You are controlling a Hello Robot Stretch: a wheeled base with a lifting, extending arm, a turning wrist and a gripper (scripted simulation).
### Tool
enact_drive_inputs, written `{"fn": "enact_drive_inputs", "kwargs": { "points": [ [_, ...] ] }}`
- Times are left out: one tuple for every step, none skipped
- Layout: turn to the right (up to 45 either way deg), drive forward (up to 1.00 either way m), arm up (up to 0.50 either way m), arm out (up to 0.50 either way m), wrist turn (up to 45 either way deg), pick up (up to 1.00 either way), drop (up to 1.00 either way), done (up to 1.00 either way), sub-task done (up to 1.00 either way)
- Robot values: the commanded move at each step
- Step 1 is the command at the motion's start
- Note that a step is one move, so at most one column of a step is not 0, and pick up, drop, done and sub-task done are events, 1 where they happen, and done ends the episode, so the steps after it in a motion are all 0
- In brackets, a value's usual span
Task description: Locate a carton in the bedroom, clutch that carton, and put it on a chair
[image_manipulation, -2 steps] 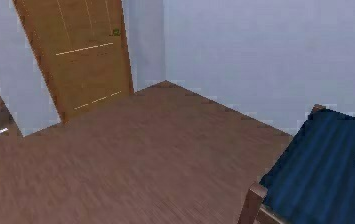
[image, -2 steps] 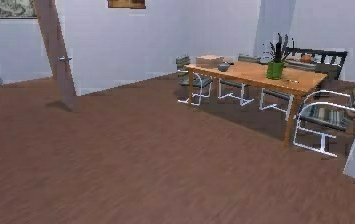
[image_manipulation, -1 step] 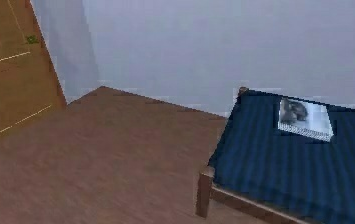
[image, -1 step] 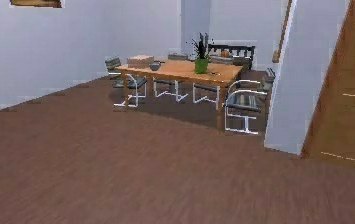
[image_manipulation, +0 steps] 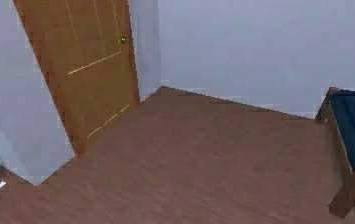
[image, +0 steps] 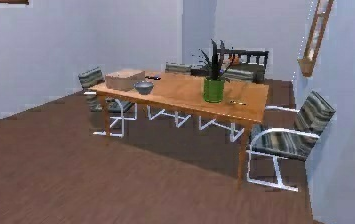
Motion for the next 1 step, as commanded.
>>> {"fn": "enact_drive_inputs", "kwargs": {
  "points": [
    [0.0, 1.0, 0.0, 0.0, 0.0, 0.0, 0.0, 0.0, 0.0]
  ]
}}
